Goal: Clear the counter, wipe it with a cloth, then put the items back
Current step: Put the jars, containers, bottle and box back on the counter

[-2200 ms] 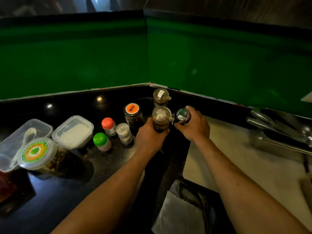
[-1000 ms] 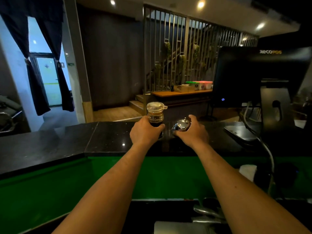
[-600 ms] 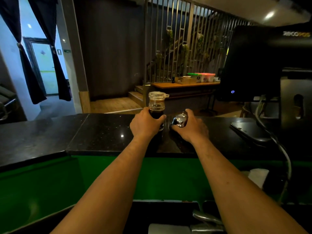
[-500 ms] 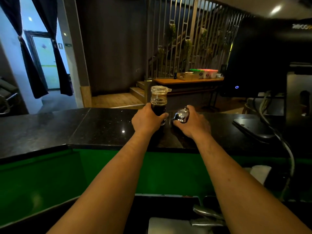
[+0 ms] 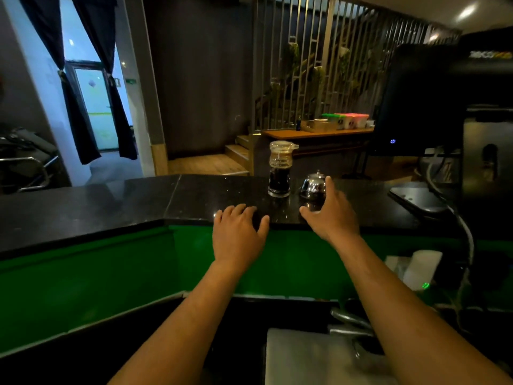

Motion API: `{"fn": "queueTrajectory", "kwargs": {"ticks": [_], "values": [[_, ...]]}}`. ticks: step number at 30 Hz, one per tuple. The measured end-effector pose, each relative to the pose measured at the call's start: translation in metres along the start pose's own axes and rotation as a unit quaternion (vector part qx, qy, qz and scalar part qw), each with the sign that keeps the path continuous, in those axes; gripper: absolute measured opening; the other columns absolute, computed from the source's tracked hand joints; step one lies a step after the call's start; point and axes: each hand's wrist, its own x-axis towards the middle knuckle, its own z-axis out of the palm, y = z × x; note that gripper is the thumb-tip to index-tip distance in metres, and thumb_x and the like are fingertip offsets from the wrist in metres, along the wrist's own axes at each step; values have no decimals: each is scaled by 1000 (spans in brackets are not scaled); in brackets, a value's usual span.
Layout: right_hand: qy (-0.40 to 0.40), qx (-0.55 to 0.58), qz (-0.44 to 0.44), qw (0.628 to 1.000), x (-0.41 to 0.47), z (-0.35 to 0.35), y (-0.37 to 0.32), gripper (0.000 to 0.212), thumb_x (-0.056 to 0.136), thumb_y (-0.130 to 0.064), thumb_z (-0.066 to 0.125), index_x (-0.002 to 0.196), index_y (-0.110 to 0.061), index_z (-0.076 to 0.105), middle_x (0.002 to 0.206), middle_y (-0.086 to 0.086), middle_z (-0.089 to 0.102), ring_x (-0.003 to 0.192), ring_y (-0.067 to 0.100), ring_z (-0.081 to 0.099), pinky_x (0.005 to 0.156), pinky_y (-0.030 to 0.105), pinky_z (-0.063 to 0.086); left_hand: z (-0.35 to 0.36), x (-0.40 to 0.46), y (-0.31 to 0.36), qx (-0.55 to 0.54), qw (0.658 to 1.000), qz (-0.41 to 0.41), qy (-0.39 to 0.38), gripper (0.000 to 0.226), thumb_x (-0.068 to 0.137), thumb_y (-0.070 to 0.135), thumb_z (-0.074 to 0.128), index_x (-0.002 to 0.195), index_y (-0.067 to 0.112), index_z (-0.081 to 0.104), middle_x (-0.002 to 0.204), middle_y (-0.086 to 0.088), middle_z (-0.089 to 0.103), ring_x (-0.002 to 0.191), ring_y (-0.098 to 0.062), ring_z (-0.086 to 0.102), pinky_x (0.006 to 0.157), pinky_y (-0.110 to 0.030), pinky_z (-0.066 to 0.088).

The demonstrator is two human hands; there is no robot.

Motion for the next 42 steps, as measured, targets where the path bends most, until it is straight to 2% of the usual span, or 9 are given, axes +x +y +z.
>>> {"fn": "queueTrajectory", "kwargs": {"ticks": [2, 4, 7, 11, 14, 17, 22, 32, 42], "values": [[43, 1, -53, 998, -38, 6, -4, 82, 90, -51, 58, 155, -24, 17, 153, 8, 38, 138, 29, 38, 114, 46, 26, -5, -42, -17, 1, 1000, 14, 14, 56, 94, 56, 50, 142, 27, 53, 150, -2, 48, 141, -26, 38, 118, -49, 28], [78, 10, -94, 992, -81, 22, -6, 74, 91, -47, 58, 153, -23, 26, 154, 6, 38, 143, 26, 31, 118, 48, 19, -9, -85, -35, -24, 999, 8, 28, 53, 90, 52, 54, 135, 25, 59, 143, -6, 53, 135, -30, 45, 111, -51, 36], [87, 40, -129, 987, -146, 61, -10, 71, 86, -43, 63, 150, -24, 37, 151, 6, 42, 141, 27, 35, 114, 51, 31, -10, -144, -70, -22, 999, -22, 9, 49, 86, 52, 53, 124, 24, 67, 126, -4, 63, 120, -27, 56, 102, -47, 44], [6, 54, -121, 991, -217, 120, -15, 70, 85, -43, 66, 148, -22, 42, 146, 5, 49, 135, 26, 43, 109, 45, 38, -5, -199, -123, 21, 994, -79, -75, 45, 83, 53, 54, 116, 26, 67, 112, -1, 66, 108, -26, 60, 93, -42, 48], [-75, 54, -94, 991, -248, 157, -21, 71, 87, -47, 64, 150, -25, 38, 149, 0, 45, 137, 21, 38, 110, 40, 37, -2, -219, -150, 63, 985, -106, -124, 55, 83, 55, 60, 130, 28, 60, 124, -2, 62, 120, -26, 55, 100, -42, 45], [-136, 58, -72, 986, -259, 189, -30, 76, 86, -49, 65, 152, -28, 33, 151, -1, 41, 139, 21, 36, 108, 38, 40, 3, -224, -168, 90, 973, -134, -163, 68, 85, 56, 62, 144, 28, 46, 139, -4, 53, 131, -27, 45, 107, -41, 39], [-188, 107, -5, 976, -251, 236, -44, 93, 79, -45, 76, 154, -27, 24, 154, 1, 33, 139, 24, 37, 104, 38, 42, 19, -222, -196, 69, 954, -194, -218, 78, 84, 52, 69, 150, 27, 34, 144, -8, 45, 129, -30, 46, 100, -41, 47], [-152, 187, 56, 969, -223, 290, -52, 88, 71, -24, 86, 144, -32, 38, 134, 3, 56, 122, 25, 55, 94, 37, 51, 41, -214, -215, 23, 945, -224, -238, 75, 80, 44, 78, 142, 33, 38, 129, -5, 54, 109, -25, 63, 85, -35, 54], [-123, 175, 7, 977, -236, 251, -46, 80, 68, -33, 86, 135, -37, 43, 124, -2, 65, 110, 20, 64, 82, 31, 56, 23, -215, -206, 27, 966, -180, -181, 87, 84, 53, 69, 156, 36, 24, 132, -4, 53, 105, -23, 63, 77, -36, 55]]}}
